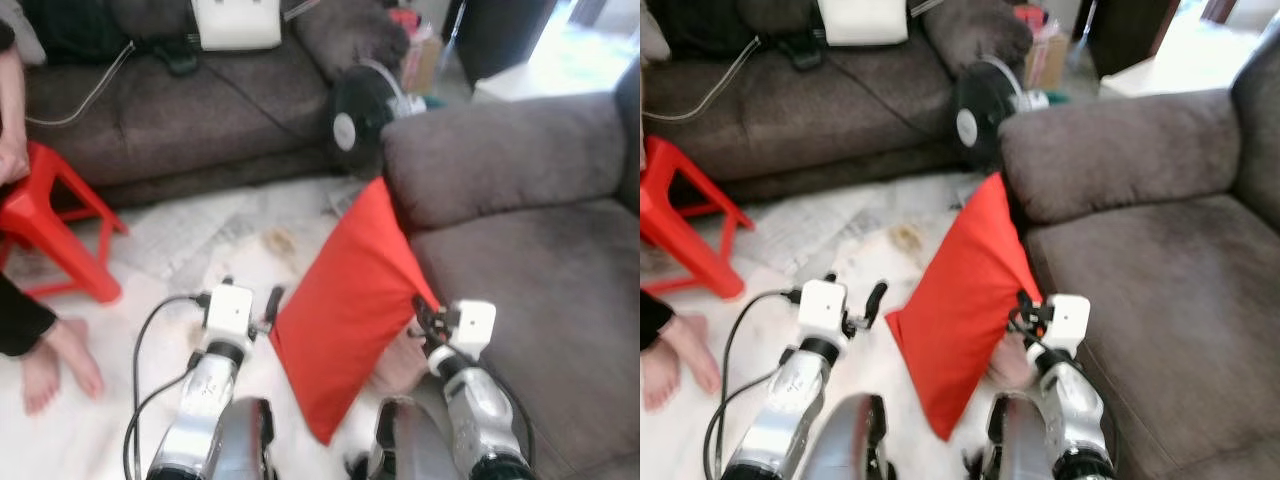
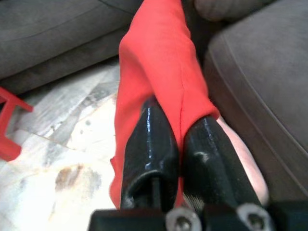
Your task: Move the pillow to the sofa from floor
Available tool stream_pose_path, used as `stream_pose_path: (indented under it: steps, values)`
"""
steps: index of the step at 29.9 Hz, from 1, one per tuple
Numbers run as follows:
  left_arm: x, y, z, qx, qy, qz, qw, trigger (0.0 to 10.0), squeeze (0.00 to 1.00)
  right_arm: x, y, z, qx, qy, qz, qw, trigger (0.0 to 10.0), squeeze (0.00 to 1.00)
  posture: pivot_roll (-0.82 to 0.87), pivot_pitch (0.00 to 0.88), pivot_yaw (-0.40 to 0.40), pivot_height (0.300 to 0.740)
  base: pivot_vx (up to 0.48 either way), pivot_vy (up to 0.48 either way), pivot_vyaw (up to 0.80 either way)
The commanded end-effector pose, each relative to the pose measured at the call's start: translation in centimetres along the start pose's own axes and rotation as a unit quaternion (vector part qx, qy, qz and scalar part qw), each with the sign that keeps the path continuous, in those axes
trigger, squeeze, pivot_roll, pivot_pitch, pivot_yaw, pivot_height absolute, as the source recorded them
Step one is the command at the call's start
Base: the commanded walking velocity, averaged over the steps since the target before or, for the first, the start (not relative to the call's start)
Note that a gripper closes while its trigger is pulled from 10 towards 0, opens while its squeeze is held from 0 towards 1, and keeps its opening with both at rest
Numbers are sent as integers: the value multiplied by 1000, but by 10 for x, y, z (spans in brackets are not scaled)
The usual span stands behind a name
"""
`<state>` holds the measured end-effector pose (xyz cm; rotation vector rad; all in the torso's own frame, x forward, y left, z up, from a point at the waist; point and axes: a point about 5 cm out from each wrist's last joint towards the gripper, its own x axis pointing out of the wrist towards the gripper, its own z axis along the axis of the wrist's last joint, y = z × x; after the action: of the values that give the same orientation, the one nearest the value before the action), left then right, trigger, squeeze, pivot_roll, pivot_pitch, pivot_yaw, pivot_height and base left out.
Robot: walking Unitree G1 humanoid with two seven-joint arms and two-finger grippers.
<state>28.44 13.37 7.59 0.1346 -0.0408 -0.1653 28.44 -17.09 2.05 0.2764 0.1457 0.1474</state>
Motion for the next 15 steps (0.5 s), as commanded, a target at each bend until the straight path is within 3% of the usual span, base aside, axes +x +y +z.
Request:
stream_pose_path:
  steps: [1, 11, 15]
  values:
    - [-1, 3, -1, 6, 2, 4, 1000, 10000, 0, 4, 0, 14, -5, -34, 0, 999, 10000, 0, 145, 99, -41, 594, -300, 0, 0]
    - [-1, 3, 0, 8, 1, 5, 1000, 10000, 0, 4, -2, 15, 2, -30, -12, 999, 10000, 0, 143, 100, -38, 594, 0, 0, 0]
    - [0, 3, 0, 9, 0, 5, 1000, 10000, 0, 4, -2, 15, 7, -27, -15, 1000, 10000, 0, 144, 100, -38, 594, 0, 0, -797]
